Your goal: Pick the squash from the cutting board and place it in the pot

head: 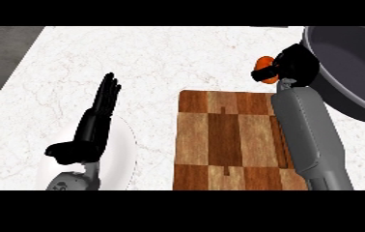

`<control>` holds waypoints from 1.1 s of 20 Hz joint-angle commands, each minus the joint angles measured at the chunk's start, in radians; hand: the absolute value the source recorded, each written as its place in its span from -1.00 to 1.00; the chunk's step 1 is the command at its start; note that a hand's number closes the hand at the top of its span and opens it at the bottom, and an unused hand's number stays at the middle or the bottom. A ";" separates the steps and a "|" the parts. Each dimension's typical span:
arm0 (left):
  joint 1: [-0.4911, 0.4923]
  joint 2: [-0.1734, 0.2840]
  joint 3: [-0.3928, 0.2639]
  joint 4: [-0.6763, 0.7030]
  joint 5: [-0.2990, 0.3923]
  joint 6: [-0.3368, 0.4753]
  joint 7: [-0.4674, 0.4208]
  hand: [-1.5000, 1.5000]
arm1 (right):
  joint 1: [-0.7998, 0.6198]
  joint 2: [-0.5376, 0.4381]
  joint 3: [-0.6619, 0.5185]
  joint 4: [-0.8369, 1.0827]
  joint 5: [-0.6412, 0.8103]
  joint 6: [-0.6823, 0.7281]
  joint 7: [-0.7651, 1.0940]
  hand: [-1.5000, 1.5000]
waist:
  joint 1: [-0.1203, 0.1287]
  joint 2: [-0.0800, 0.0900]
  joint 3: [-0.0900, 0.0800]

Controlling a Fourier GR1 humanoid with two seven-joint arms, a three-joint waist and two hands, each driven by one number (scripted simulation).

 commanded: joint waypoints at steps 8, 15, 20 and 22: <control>-0.034 -0.021 -0.044 0.022 -0.033 -0.001 0.002 0.00 | -0.388 -0.142 -0.011 0.312 0.268 -0.093 0.247 1.00 | 0.052 0.008 -0.001; -0.012 -0.009 -0.025 0.006 -0.017 -0.008 0.000 0.00 | -0.494 -0.216 -0.053 0.464 0.382 -0.100 0.372 1.00 | 0.045 0.005 0.000; -0.039 -0.027 -0.023 0.006 -0.031 0.024 0.029 0.00 | -0.565 -0.232 -0.077 0.548 0.439 -0.088 0.409 1.00 | 0.012 -0.005 0.002; -0.025 -0.016 -0.021 0.018 -0.028 0.008 0.014 0.00 | -0.537 -0.209 -0.086 0.572 0.463 -0.141 0.454 1.00 | 0.005 -0.003 0.002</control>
